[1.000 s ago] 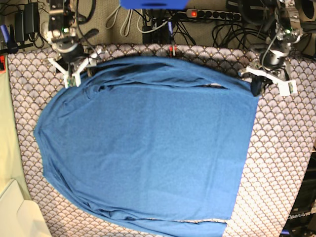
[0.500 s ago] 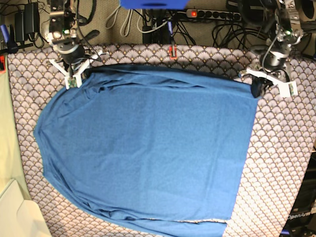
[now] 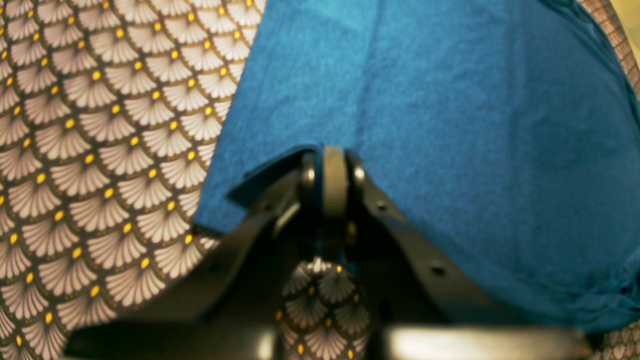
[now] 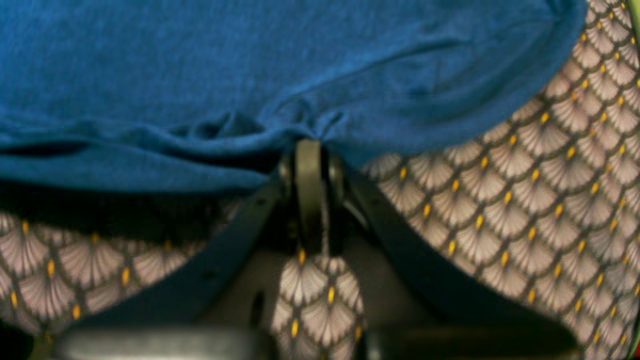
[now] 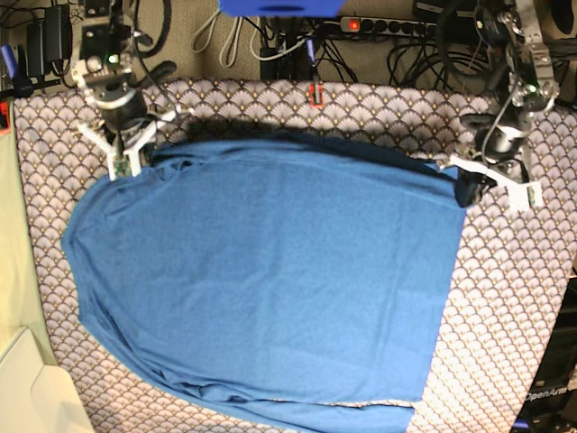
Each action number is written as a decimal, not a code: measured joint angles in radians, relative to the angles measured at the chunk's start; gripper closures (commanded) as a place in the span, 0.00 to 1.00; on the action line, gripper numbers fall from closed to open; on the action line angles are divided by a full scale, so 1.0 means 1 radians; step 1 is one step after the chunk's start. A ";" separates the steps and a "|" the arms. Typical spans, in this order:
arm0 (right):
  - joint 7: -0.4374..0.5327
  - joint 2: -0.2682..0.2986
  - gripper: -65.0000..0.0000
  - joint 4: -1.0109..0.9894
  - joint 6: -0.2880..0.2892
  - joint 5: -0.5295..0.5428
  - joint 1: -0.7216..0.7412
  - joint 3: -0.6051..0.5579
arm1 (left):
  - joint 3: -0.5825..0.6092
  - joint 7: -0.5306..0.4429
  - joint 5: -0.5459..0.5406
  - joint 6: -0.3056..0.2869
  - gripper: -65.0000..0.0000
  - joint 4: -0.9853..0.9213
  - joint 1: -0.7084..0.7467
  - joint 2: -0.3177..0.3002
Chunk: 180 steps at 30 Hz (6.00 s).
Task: Fold the T-shirt properly
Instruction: 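Lift the hem with both grippers and pull it toward the robot, then adjust the hem grip with both grippers, regrasping the fabric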
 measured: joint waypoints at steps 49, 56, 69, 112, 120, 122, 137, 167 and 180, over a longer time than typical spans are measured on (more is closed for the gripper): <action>-0.102 0.000 0.98 -0.287 0.000 0.003 0.365 -0.008 | -0.111 0.130 0.002 -0.006 0.99 -0.338 -0.233 0.010; -0.101 0.000 0.98 -0.287 0.000 0.003 0.364 -0.008 | -0.101 0.129 0.001 -0.006 0.99 -0.385 -0.274 0.004; -0.101 0.000 0.98 -0.286 0.000 0.003 0.357 -0.008 | -0.034 0.119 0.004 -0.004 0.42 -0.386 -0.295 -0.011; -0.143 -0.014 0.49 -0.282 0.000 0.003 0.356 -0.006 | -0.109 0.120 0.000 -0.008 0.39 -0.386 -0.178 0.024; -0.144 -0.014 0.49 -0.214 0.000 -0.002 0.304 -0.006 | -0.103 0.105 -0.011 -0.013 0.39 -0.410 -0.175 0.053; -0.134 -0.014 0.49 -0.161 0.000 0.003 0.284 -0.006 | -0.082 0.087 -0.011 -0.016 0.39 -0.425 -0.181 0.046; -0.140 -0.070 0.49 -0.040 0.000 0.002 0.102 0.001 | -0.066 0.086 -0.016 -0.016 0.83 -0.449 -0.188 0.042; -0.100 -0.085 0.49 -0.282 -0.001 0.007 0.223 0.002 | -0.067 0.114 -0.008 -0.015 0.99 -0.446 -0.180 0.016; -0.101 -0.070 1.00 -0.283 0.000 0.023 0.223 -0.008 | -0.067 0.116 -0.011 -0.016 0.99 -0.446 -0.180 0.009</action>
